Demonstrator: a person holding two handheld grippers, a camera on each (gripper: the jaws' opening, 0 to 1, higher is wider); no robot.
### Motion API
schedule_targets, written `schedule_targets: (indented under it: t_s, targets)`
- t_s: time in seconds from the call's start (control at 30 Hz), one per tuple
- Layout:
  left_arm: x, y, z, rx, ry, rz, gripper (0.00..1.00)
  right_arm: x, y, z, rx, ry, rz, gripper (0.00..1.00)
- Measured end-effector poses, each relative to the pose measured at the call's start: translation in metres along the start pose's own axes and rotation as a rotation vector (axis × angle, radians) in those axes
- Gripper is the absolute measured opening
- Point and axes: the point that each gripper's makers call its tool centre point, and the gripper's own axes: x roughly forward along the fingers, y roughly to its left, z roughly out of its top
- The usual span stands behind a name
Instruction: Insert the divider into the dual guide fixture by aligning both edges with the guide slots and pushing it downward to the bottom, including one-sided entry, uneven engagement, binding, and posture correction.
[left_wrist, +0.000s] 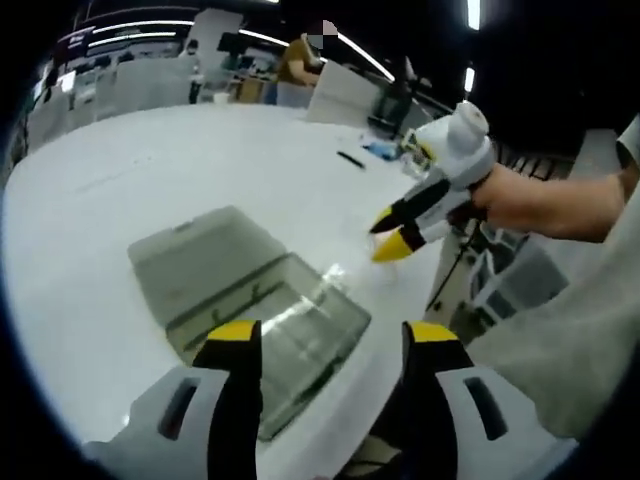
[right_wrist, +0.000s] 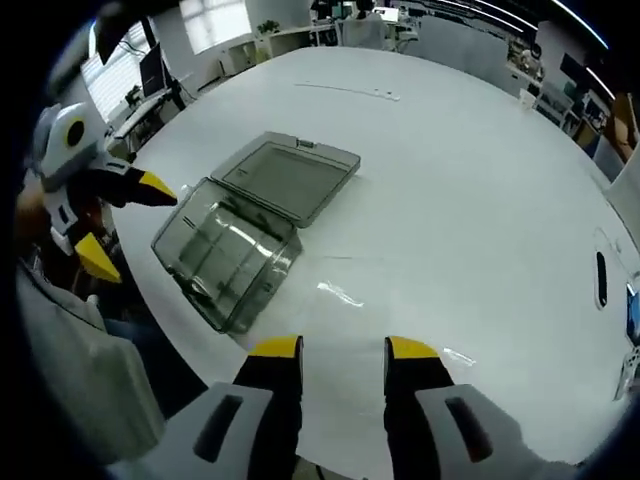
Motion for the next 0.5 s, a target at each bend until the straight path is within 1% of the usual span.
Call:
schedule_targets:
  t_s: [0.23, 0.5]
  targets:
    - [0.003, 0.001, 0.006, -0.023, -0.021, -0.004, 0.49, -0.005, 0.012, 0.011, -0.028, -0.023, 0.021, 0.26]
    - [0.007, 0.0, 0.014, -0.072, -0.057, -0.017, 0.45, -0.013, 0.028, 0.028, -0.075, -0.052, 0.039, 0.26]
